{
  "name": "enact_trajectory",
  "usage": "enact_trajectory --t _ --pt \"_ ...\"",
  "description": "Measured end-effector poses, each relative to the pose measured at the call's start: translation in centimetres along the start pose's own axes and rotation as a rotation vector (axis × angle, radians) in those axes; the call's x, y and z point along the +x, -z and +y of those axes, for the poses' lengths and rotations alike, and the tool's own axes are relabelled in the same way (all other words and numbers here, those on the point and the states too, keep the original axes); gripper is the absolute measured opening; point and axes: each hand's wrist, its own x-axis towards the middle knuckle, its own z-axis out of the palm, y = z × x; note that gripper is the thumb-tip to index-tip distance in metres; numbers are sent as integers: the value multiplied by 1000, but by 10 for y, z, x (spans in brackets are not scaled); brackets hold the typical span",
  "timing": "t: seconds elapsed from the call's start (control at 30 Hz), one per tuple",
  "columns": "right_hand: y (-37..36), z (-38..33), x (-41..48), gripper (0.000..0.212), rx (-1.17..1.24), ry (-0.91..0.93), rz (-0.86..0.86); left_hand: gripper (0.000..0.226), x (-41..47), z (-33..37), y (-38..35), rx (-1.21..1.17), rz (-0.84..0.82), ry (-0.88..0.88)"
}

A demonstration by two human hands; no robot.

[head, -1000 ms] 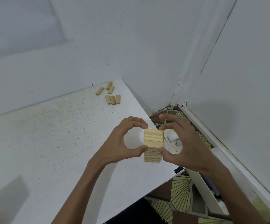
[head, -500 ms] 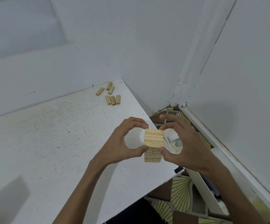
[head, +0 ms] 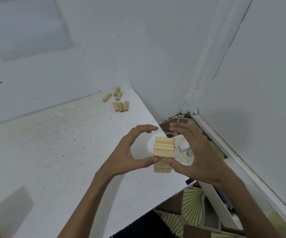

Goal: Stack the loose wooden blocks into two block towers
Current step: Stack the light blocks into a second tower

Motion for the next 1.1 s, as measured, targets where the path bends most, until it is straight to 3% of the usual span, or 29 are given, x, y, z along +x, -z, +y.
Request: enact_trajectory --t 0.27,0.57,0.8,0.87,0.97,1.1 --pt "12 -27 6 78 -130 64 61 61 -12 7 20 42 62 45" --pt "7 -97 24 43 -235 128 244 19 -43 23 65 136 374 101" --pt "-35 -146 54 20 -151 -15 201 15 -45 12 92 274 544 160" --pt "-62 -153 64 19 -99 -81 190 28 -40 -3 101 527 488 195" --pt "-104 -149 79 25 -59 -211 139 58 -29 -29 114 870 276 318" --pt "-145 -119 107 31 -83 -355 129 69 -7 -65 123 780 137 407"
